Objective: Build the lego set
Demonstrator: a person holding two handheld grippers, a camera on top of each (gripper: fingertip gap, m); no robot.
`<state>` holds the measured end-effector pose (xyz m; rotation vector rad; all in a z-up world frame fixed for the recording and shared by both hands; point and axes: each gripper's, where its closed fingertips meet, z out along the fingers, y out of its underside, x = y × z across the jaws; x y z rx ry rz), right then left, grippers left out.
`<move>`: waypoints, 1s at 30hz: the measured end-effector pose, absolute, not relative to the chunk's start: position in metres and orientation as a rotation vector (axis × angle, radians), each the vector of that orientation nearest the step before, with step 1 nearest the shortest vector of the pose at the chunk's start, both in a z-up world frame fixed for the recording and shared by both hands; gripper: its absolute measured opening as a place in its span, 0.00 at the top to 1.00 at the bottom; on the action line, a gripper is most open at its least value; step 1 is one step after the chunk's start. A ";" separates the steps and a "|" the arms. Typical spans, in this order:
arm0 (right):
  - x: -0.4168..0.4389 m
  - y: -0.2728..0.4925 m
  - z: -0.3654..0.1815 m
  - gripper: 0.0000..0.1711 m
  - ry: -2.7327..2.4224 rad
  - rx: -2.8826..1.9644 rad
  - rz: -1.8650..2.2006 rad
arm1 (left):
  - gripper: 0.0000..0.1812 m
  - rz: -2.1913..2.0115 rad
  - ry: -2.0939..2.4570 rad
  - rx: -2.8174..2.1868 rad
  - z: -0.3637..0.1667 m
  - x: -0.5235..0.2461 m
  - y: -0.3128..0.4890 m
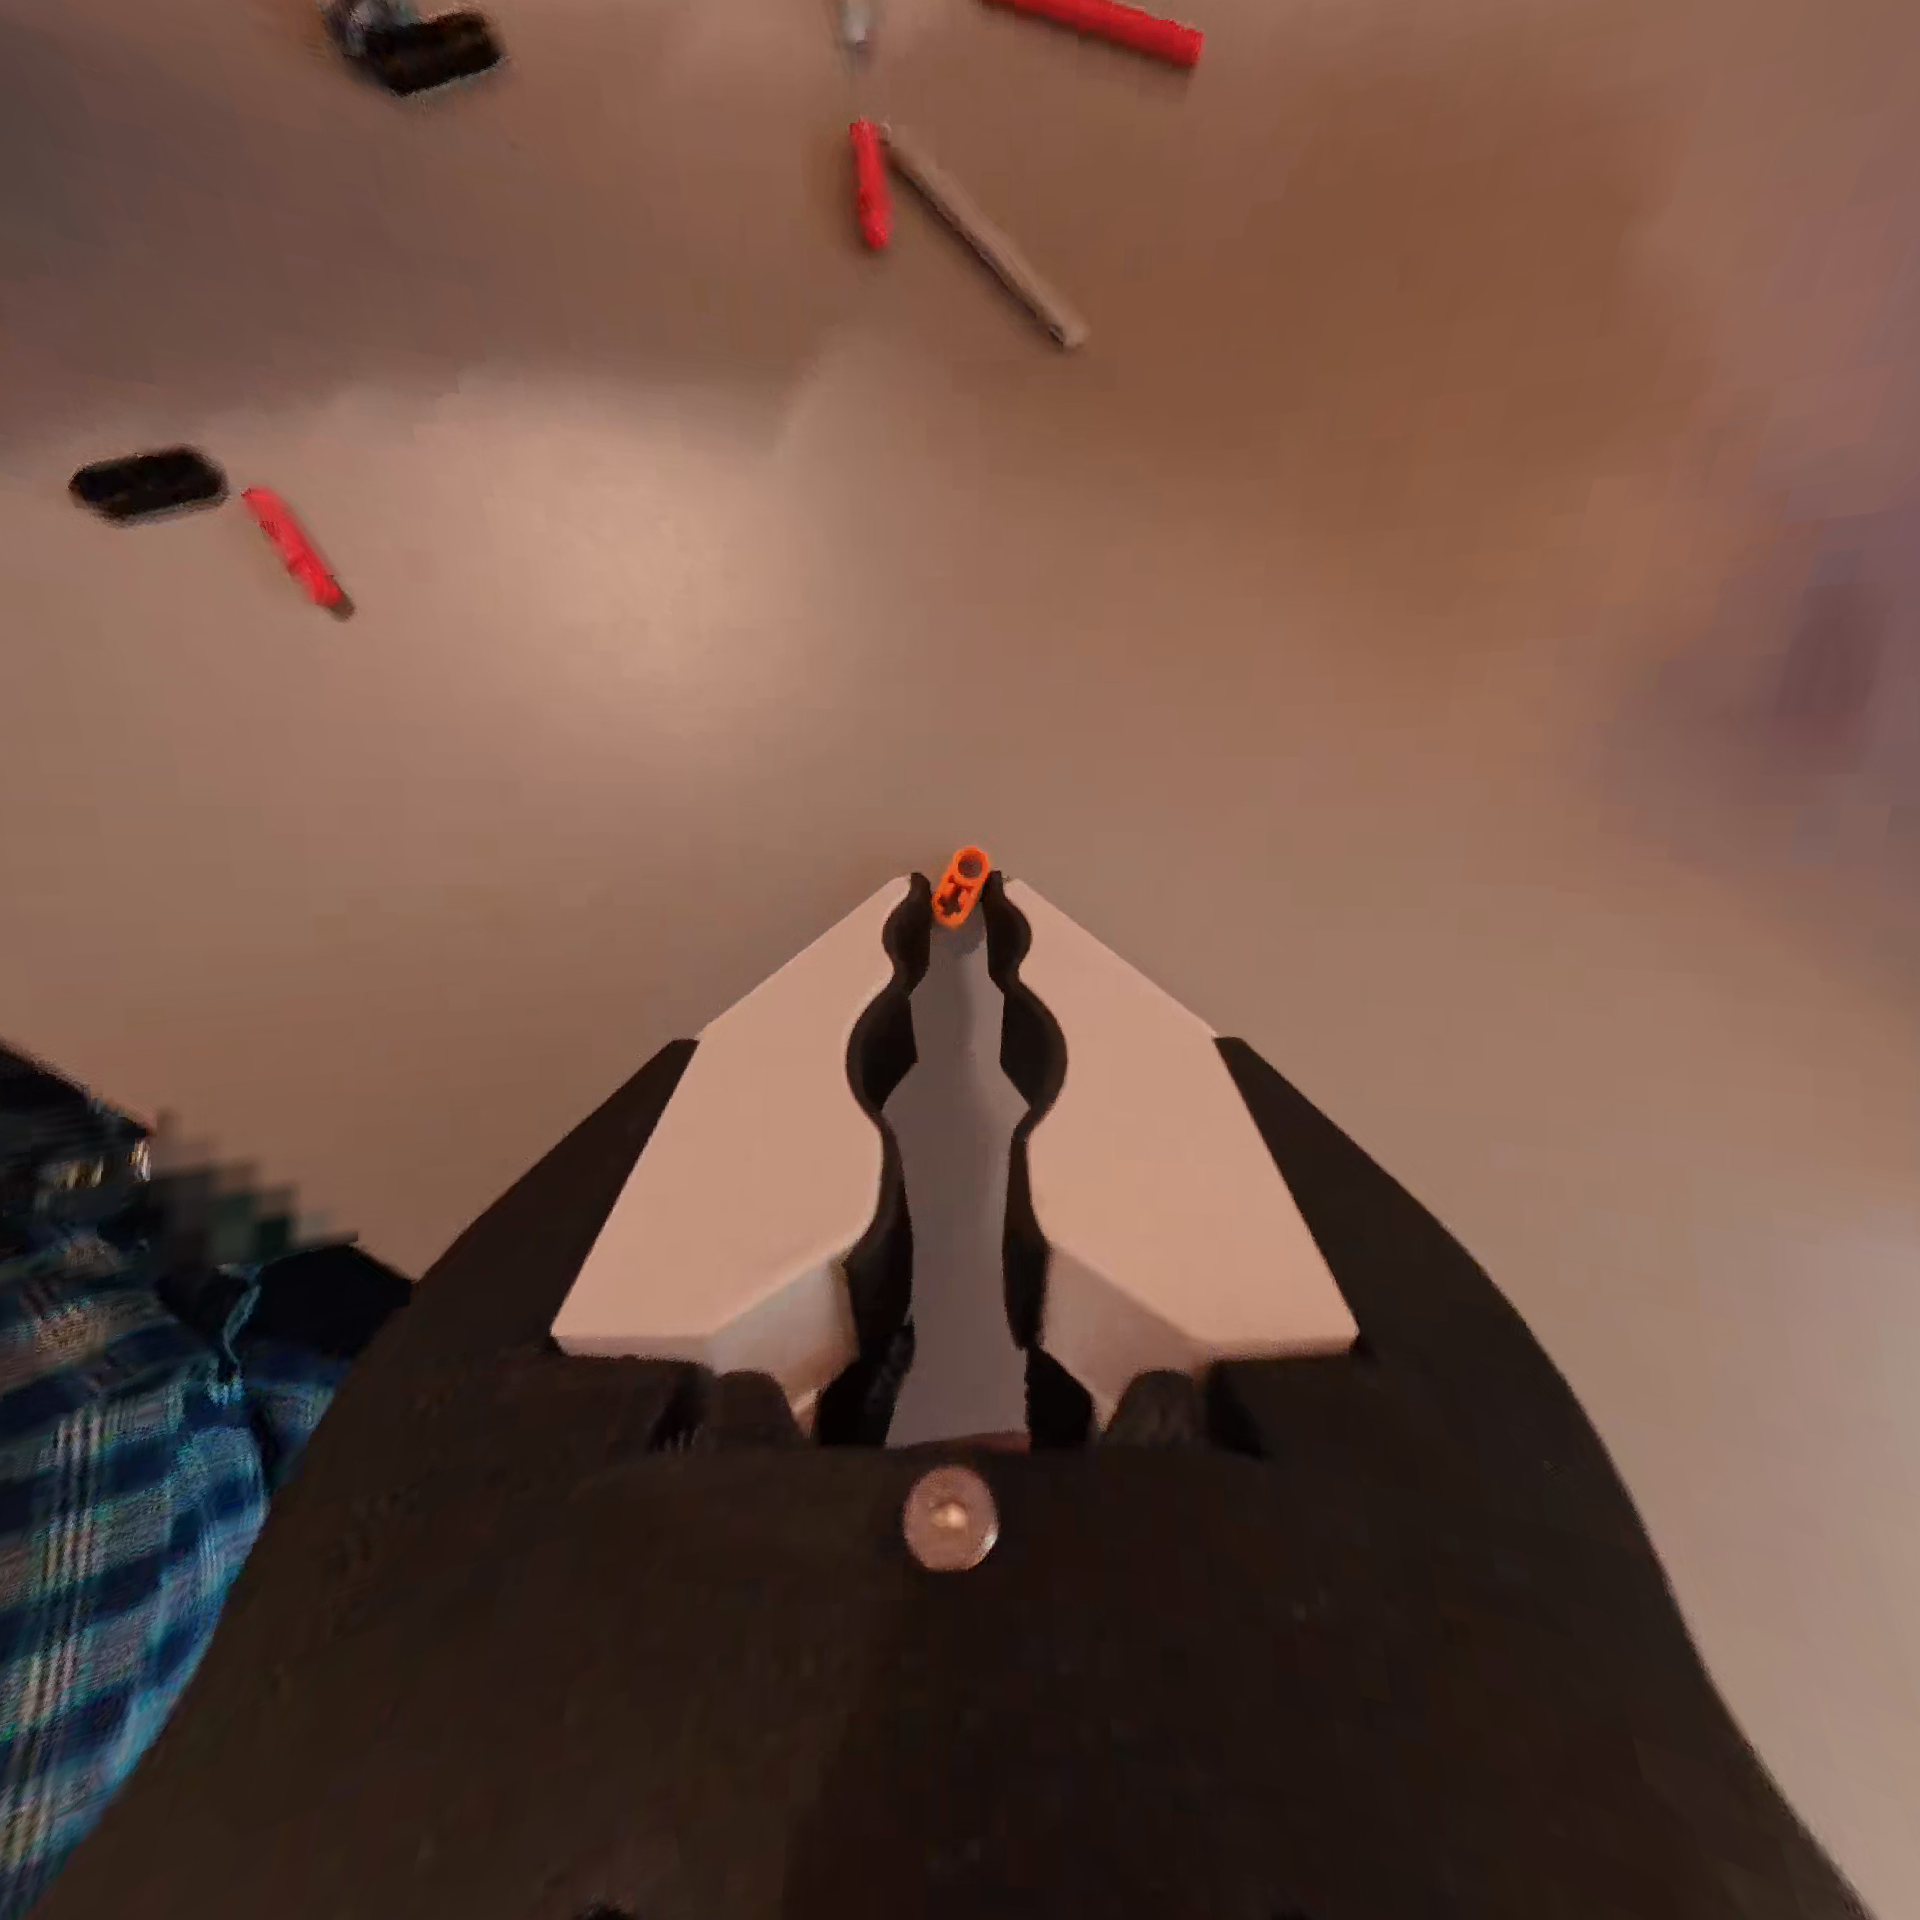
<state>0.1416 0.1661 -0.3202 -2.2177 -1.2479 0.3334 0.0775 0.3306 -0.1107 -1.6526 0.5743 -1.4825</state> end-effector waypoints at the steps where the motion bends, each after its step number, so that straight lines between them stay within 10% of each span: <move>1: 0.139 0.162 -0.321 0.97 -1.339 -2.190 0.353 | 0.87 -1.482 0.574 -1.651 -0.110 0.077 0.331; 10: 0.146 0.160 -0.319 0.92 -1.988 -1.838 0.291 | 0.87 -1.482 0.586 -1.658 -0.113 0.080 0.330; 30: 0.151 0.140 -0.309 0.92 -1.254 -2.229 0.431 | 0.87 -1.531 0.574 -1.664 -0.119 0.087 0.330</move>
